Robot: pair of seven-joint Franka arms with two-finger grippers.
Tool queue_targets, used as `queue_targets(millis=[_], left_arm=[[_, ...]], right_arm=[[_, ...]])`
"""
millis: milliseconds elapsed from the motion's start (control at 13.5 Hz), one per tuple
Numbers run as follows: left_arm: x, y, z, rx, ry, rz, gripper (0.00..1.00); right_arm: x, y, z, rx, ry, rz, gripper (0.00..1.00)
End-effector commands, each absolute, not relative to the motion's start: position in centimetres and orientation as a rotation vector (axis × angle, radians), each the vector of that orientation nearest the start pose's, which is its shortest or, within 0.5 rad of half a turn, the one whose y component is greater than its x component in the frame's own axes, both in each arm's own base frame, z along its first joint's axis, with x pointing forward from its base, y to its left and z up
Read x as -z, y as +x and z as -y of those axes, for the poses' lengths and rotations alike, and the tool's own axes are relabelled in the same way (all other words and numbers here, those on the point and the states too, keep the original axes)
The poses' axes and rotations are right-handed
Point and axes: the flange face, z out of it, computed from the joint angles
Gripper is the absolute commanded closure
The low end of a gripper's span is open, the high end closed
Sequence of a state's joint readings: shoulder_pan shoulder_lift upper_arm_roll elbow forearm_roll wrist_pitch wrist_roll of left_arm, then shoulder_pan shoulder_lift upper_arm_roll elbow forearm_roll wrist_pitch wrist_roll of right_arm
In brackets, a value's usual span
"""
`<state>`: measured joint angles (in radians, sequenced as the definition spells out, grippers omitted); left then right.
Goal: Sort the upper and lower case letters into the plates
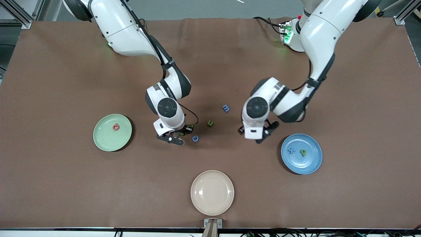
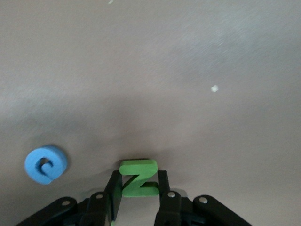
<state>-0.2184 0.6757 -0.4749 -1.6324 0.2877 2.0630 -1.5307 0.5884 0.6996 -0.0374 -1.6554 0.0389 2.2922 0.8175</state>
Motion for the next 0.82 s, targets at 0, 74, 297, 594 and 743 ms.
queue_targets(millis=[0, 74, 297, 594, 743], left_arm=[[-23.8, 51.3, 40.4, -0.158, -2.835, 1.122, 0.18], [-22.9, 49.6, 41.8, -0.161, -2.862, 1.08, 0.22], [-21.2, 46.8, 43.3, -0.164, -2.909, 1.022, 0.31], [-19.6, 43.4, 44.8, -0.179, -2.91, 0.98, 0.38], [-19.2, 42.7, 45.0, -0.177, -2.933, 0.977, 0.4]], right_arm=[[-25.7, 59.4, -29.0, -0.113, -3.146, -0.381, 1.0], [-26.8, 59.4, -26.2, -0.119, -3.147, -0.331, 1.0], [-28.2, 59.1, -14.8, -0.158, -3.146, -0.119, 1.0], [-24.1, 56.3, -5.9, -0.143, -3.128, 0.022, 1.0], [-22.7, 55.8, -5.2, -0.117, -3.121, 0.021, 1.0]])
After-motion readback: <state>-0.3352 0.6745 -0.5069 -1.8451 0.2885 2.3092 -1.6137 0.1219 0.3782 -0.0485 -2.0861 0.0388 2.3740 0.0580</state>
